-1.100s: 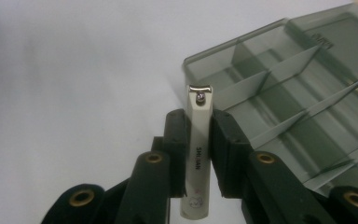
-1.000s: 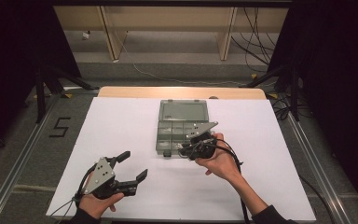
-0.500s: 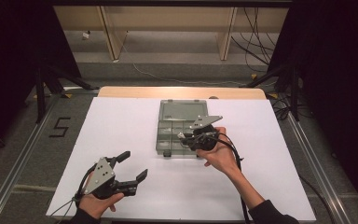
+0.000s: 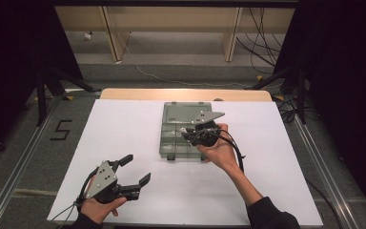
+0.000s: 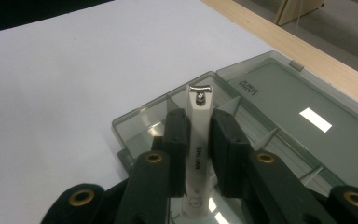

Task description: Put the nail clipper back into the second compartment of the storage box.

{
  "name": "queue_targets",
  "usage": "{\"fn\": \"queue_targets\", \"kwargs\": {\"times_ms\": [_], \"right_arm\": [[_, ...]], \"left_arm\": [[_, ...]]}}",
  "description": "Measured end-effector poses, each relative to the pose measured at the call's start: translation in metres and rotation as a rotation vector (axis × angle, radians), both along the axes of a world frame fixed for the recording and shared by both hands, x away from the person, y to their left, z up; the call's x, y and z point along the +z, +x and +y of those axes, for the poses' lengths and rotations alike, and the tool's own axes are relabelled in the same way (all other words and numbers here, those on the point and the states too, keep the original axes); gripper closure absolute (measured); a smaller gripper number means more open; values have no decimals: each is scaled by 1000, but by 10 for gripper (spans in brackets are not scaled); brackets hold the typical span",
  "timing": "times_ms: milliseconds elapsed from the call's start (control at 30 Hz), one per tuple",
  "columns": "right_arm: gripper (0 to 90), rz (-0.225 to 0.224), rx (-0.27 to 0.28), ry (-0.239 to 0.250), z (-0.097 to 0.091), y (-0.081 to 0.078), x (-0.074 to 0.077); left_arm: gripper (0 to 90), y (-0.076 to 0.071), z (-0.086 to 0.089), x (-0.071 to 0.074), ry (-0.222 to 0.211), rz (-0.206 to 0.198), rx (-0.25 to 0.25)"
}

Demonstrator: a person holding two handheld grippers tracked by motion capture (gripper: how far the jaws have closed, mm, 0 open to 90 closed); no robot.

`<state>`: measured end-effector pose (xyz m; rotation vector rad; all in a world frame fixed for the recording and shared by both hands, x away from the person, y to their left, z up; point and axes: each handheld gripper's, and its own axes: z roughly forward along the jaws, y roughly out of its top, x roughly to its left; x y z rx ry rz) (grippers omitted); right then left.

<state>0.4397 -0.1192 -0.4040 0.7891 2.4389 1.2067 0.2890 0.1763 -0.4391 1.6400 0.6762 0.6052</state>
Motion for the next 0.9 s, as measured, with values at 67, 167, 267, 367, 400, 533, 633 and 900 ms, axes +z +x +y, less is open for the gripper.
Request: {"fn": "queue_targets", "kwargs": {"times_ms": [67, 167, 267, 367, 400, 533, 633, 900], "right_arm": [[772, -4, -9, 6, 3, 5, -1], [772, -1, -14, -1, 6, 9, 0], [772, -5, -13, 4, 9, 12, -1], [772, 1, -18, -7, 12, 16, -2], [772, 3, -18, -12, 13, 19, -2], [772, 12, -27, -23, 16, 24, -1], [772, -1, -51, -10, 18, 26, -2], [772, 35, -65, -35, 24, 39, -3]], "left_arm": [[165, -1, 0, 0, 1, 4, 2], [165, 0, 0, 0, -5, 2, 1], [166, 0, 0, 0, -7, 1, 2], [165, 0, 0, 0, -8, 1, 1], [165, 0, 0, 0, -9, 1, 1], [165, 0, 0, 0, -9, 1, 1], [166, 0, 0, 0, -9, 1, 1], [166, 0, 1, 0, -9, 2, 7]]}}
